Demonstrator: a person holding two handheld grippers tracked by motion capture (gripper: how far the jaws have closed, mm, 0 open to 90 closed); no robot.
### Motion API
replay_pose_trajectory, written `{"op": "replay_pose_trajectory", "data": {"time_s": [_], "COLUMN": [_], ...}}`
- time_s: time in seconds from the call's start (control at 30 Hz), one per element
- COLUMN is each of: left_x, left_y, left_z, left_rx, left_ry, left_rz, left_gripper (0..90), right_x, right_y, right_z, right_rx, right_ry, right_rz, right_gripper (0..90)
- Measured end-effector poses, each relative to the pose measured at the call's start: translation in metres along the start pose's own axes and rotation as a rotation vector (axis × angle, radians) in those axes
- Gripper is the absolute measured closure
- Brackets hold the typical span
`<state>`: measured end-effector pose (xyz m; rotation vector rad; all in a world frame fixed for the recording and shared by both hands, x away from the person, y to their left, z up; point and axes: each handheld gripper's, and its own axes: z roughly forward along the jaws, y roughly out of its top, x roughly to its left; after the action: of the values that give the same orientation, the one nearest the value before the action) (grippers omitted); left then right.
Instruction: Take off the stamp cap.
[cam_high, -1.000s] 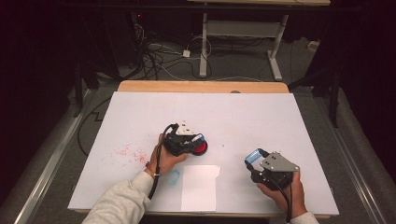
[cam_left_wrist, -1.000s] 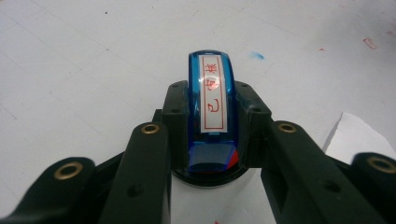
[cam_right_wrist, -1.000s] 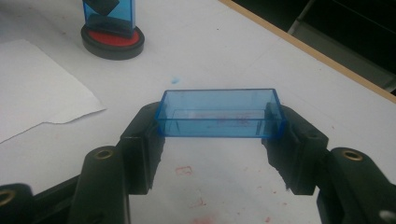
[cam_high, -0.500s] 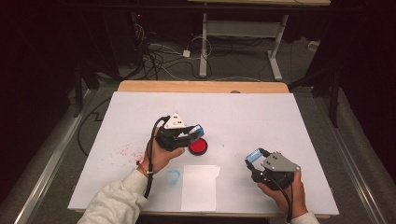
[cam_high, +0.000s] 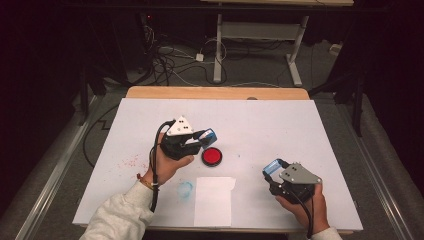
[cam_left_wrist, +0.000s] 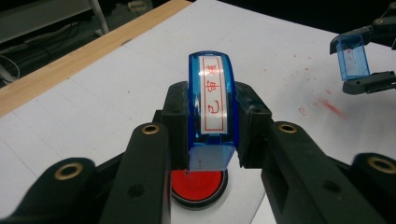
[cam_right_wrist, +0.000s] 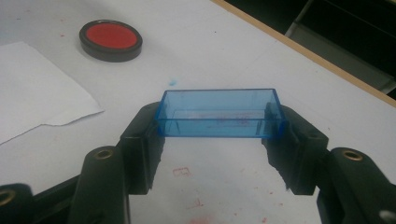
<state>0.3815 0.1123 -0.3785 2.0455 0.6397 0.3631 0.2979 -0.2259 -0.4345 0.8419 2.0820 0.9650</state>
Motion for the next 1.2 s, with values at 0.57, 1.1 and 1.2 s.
{"op": "replay_pose_trajectory", "data": {"time_s": [0.57, 1.1, 1.2], "left_x": [0.006, 0.005, 0.003], "left_y": [-0.034, -0.041, -0.041], "left_z": [0.055, 0.067, 0.069], "left_rx": [0.165, 0.190, 0.186], "left_ry": [-0.013, -0.002, 0.011], "left_rz": [-0.015, -0.011, -0.003], "left_gripper": [68.2, 68.3, 68.3], "right_x": [0.000, 0.002, 0.002], "right_y": [-0.001, -0.001, -0.001], "right_z": [0.002, 0.002, 0.003], "right_rx": [0.010, 0.015, 0.014], "right_ry": [0.007, 0.006, 0.006], "right_rz": [0.000, -0.014, -0.014], "right_gripper": [40.4, 40.4, 40.4]}}
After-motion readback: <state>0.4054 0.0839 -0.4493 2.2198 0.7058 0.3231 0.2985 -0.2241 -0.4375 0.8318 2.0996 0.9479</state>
